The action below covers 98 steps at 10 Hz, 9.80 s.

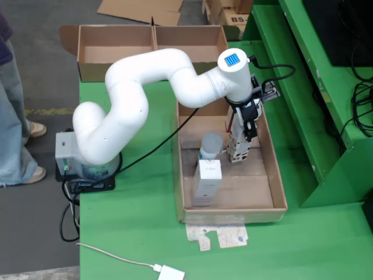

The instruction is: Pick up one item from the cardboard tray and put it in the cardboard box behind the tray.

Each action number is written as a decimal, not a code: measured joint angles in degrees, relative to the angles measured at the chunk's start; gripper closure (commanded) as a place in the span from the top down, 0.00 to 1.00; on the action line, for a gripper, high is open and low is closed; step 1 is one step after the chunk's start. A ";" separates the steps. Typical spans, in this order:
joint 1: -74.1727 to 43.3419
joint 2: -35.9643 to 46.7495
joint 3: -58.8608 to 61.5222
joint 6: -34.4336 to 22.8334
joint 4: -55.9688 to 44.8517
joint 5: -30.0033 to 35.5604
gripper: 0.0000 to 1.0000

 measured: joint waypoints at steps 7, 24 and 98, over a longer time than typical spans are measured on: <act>1.40 -10.54 15.99 -1.31 -11.95 -4.31 0.00; 29.00 -0.26 46.05 -9.48 -0.70 -20.83 0.00; 59.85 -35.86 46.31 -6.67 -5.10 -9.40 1.00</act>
